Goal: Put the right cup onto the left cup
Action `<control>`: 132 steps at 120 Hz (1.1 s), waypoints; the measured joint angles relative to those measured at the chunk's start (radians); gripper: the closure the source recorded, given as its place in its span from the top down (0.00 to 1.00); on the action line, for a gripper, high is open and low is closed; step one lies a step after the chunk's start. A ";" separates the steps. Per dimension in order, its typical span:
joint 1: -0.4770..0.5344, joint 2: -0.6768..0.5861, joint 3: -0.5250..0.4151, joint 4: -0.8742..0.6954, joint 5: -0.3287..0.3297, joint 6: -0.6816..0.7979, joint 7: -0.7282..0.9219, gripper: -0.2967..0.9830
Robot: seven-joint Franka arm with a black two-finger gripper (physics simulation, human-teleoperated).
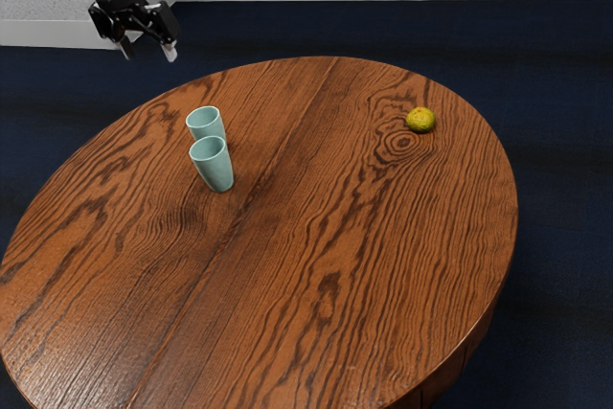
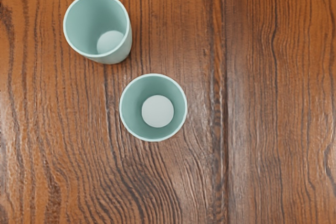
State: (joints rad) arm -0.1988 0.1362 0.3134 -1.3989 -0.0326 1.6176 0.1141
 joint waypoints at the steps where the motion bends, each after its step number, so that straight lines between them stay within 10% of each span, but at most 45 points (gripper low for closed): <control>1: 0.001 -0.001 -0.001 -0.001 0.001 0.002 0.001 0.76; 53: 0.061 0.233 -0.009 -0.053 -0.037 0.191 -0.092 0.76; 132: 0.054 0.249 -0.083 -0.214 -0.064 0.358 -0.530 0.75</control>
State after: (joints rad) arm -0.1452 0.3856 0.2301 -1.6125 -0.0962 1.9751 -0.4164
